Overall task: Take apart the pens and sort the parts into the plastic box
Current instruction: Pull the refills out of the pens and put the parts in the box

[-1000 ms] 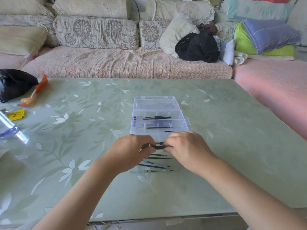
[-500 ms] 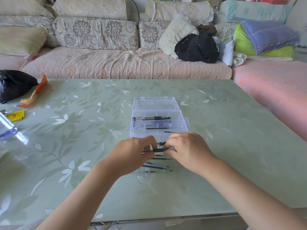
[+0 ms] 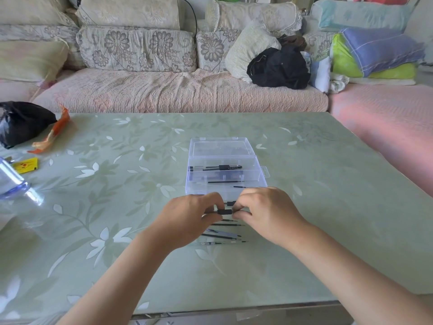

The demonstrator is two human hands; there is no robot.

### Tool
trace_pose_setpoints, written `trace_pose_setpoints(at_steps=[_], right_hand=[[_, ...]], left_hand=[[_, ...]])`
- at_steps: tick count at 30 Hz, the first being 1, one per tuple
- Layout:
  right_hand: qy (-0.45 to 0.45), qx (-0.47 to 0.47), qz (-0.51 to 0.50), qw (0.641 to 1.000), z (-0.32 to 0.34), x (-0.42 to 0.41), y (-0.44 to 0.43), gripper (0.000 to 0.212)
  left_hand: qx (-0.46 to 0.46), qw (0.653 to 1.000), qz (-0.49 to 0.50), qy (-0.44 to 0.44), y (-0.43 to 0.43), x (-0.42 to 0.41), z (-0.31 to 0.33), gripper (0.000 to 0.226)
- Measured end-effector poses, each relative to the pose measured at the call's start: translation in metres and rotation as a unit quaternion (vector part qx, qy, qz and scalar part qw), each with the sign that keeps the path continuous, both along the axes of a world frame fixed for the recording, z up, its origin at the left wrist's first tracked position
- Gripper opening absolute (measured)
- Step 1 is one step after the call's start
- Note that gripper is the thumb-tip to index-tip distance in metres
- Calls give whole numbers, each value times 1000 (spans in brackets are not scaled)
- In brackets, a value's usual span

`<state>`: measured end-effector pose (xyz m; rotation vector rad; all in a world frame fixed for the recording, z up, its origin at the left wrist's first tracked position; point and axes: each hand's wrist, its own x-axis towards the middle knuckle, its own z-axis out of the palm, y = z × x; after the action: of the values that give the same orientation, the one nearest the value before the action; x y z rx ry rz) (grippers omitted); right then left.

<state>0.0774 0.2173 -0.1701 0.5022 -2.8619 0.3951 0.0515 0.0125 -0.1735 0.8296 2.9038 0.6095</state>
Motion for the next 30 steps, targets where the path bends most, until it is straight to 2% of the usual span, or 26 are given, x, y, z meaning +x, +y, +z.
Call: trace_pose_setpoints(at_steps=[5, 14, 18, 24, 30], right_hand=[[-7, -7, 3, 1000, 0, 0, 0, 12], [12, -9, 3, 1000, 0, 1, -1, 10], [9, -10, 5, 1000, 1, 1, -2, 11], [-11, -8, 1, 1000, 1, 2, 0, 15], [-9, -18, -1, 1000, 0, 1, 0, 12]], left_hand=[[-9, 999, 9, -33, 0, -1, -2, 21], [6, 1000, -4, 8, 0, 0, 0, 9], [5, 1000, 9, 9, 0, -1, -4, 26], [8, 1000, -8, 1, 0, 0, -2, 11], [2, 1000, 5, -23, 0, 0, -3, 22]])
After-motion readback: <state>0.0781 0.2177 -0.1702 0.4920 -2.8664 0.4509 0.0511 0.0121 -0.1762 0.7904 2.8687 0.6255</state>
